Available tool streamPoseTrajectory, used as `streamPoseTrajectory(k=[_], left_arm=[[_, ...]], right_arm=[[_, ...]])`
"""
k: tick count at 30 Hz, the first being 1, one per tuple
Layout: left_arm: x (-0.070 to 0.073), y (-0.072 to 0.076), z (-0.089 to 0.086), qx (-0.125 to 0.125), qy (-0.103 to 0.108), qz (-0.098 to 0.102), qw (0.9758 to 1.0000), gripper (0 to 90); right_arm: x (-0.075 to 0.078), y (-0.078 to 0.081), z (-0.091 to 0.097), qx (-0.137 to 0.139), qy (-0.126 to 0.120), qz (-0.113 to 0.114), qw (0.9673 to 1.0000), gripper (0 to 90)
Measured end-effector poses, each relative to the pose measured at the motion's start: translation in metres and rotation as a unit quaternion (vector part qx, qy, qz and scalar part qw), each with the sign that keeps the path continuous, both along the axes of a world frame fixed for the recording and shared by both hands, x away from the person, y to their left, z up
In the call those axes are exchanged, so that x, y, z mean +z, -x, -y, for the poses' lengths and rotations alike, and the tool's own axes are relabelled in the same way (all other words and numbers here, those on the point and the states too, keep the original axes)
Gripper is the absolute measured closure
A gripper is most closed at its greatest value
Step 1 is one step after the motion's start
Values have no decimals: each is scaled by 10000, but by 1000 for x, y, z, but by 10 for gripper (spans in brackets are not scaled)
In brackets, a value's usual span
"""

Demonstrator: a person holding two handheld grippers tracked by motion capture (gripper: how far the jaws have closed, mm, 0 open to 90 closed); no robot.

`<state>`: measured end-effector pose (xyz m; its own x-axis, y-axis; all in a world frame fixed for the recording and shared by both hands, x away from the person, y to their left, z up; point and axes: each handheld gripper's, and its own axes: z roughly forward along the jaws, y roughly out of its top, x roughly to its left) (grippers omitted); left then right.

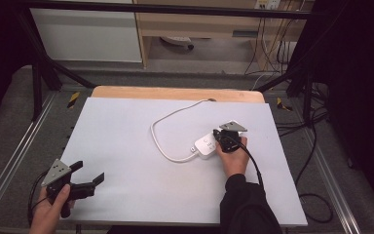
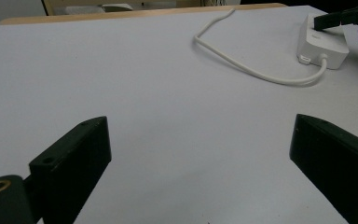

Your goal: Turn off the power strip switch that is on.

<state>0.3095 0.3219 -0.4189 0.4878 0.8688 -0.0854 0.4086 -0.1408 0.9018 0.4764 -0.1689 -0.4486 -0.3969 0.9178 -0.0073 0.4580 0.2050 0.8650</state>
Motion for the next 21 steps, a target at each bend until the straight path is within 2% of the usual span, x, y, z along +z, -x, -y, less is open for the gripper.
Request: streamPoseTrajectory(k=[15, 20, 21], left_arm=[[-1, 0, 0, -7, 0, -16, 10000, 50], [-1, -1, 0, -6, -3, -5, 10000, 50], [-1, -1, 0, -7, 0, -9, 10000, 49]], right_arm=[[0, 0, 0, 2, 34, 24, 10000, 900], [2, -2, 1, 28, 9, -67, 10000, 900], [4, -3, 2, 25, -33, -158, 9999, 900]])
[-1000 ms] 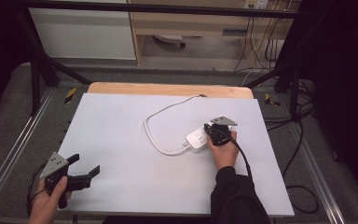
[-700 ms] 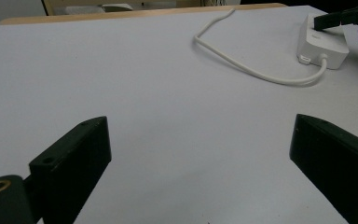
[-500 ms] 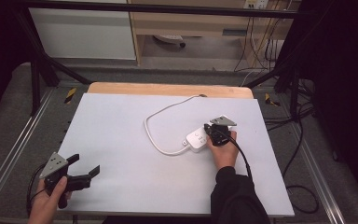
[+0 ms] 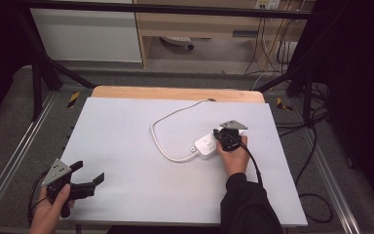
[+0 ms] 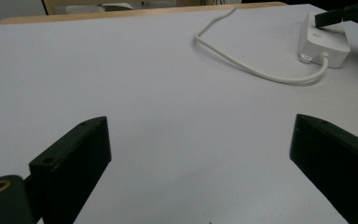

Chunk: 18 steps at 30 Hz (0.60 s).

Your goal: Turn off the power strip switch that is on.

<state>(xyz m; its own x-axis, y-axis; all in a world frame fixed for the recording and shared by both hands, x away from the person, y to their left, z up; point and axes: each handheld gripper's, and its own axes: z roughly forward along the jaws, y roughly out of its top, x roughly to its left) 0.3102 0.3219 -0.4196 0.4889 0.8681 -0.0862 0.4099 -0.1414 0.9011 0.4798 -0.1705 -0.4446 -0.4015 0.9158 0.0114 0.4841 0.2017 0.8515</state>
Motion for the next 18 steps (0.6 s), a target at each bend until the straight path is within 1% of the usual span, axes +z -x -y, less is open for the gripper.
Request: streamPoseTrajectory(k=[1, 2, 3, 5, 7, 8, 12, 18], left_arm=[[0, 0, 0, 6, 5, 4, 10000, 49], [0, 0, 0, 17, -18, 1, 10000, 50], [0, 0, 0, 13, -23, 0, 10000, 49], [0, 0, 0, 17, -19, 2, 10000, 50], [0, 0, -1, 17, -15, 14, 10000, 50], [0, -1, -1, 7, -5, 12, 10000, 50], [0, 0, -1, 5, 3, 4, 10000, 50], [0, -1, -1, 9, -13, 6, 10000, 50]], right_arm=[[0, 0, 0, 0, 0, 0, 10000, 900], [2, -1, 1, -24, -136, 7, 9999, 900], [5, -2, 1, -34, -122, -102, 9999, 900], [7, -4, -1, 16, 21, -136, 9999, 900], [10, -4, -1, 36, -92, -107, 9999, 900], [11, -4, -1, 47, -108, -105, 9999, 900], [14, -4, -2, 57, -113, -90, 9999, 900], [16, -4, 2, 26, -153, -145, 9998, 900]])
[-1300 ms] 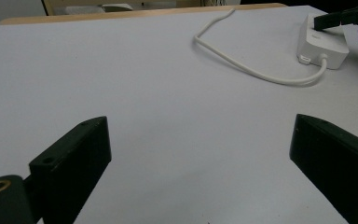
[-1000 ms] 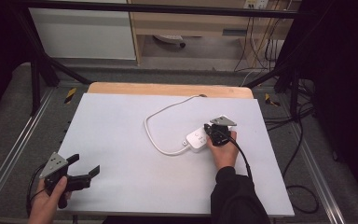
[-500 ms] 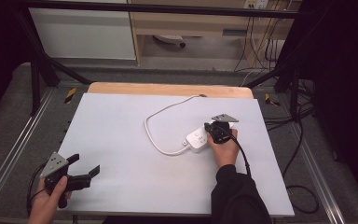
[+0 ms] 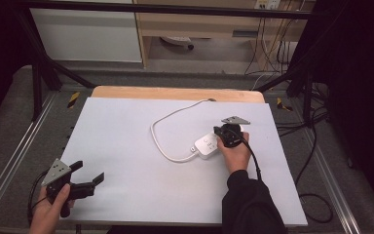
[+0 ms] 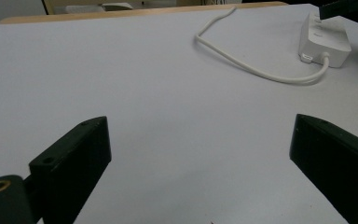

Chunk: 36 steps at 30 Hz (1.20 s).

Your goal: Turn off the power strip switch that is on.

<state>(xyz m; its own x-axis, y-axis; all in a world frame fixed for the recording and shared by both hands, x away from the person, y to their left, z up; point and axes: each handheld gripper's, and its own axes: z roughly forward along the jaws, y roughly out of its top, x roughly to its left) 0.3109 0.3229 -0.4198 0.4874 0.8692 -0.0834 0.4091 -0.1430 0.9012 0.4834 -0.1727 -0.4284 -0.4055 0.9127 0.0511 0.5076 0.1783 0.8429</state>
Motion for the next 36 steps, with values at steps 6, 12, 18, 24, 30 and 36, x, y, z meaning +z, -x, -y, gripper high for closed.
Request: streamPoseTrajectory(k=[6, 12, 18, 24, 30, 36], left_arm=[[0, 0, 0, 0, -9, -10, 10000, 49], [0, 0, 0, 1, -10, -6, 10000, 50], [0, 0, 0, -6, -11, -30, 10000, 50], [-1, 0, 0, -8, -14, -43, 10000, 50], [-1, 0, -1, 2, -24, -46, 10000, 50], [-1, 0, 0, 1, -50, -49, 10000, 50]], right_arm=[[2, 0, 4, -5, -72, 22, 10000, 900], [6, 1, 6, 14, -148, 97, 9998, 868], [10, 0, 10, 9, -174, 275, 9995, 775], [17, 0, 10, 60, -192, 404, 9990, 731], [23, -1, 11, 184, -256, 435, 9986, 660], [27, 0, 15, 202, -428, 452, 9979, 555]])
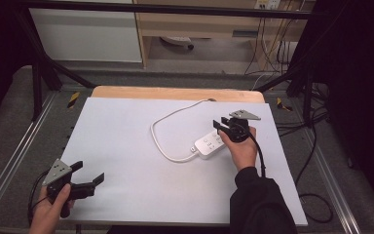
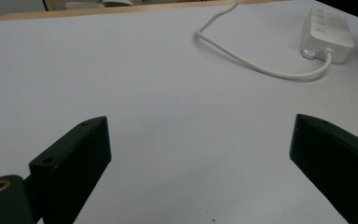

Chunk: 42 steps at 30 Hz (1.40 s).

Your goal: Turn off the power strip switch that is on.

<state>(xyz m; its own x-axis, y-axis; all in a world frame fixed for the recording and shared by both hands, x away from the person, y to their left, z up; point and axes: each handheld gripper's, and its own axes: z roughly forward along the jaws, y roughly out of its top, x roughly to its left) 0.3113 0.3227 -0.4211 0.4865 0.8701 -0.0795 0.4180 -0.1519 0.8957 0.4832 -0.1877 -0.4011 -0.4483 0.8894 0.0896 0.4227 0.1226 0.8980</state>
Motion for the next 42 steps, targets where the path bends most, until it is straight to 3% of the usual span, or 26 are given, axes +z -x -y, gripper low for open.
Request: streamPoseTrajectory(k=[5, 12, 15, 22, 42], left_arm=[[0, 0, 0, -14, 6, -4, 10000, 50], [0, 0, 0, -11, 9, 3, 10000, 50], [0, 1, 0, -21, 15, -7, 10000, 50], [0, 0, -1, -10, 8, -3, 10000, 50], [0, 1, -1, 4, 11, -2, 10000, 50]], right_arm=[[0, 1, 2, 42, 21, -7, 10000, 444], [-6, -3, 4, -34, 91, -277, 9996, 154], [-4, -2, 4, -131, 114, -233, 9996, 66], [4, 3, 9, -103, -78, -187, 9997, 57], [31, 27, 32, -126, -63, 102, 9998, 60]])
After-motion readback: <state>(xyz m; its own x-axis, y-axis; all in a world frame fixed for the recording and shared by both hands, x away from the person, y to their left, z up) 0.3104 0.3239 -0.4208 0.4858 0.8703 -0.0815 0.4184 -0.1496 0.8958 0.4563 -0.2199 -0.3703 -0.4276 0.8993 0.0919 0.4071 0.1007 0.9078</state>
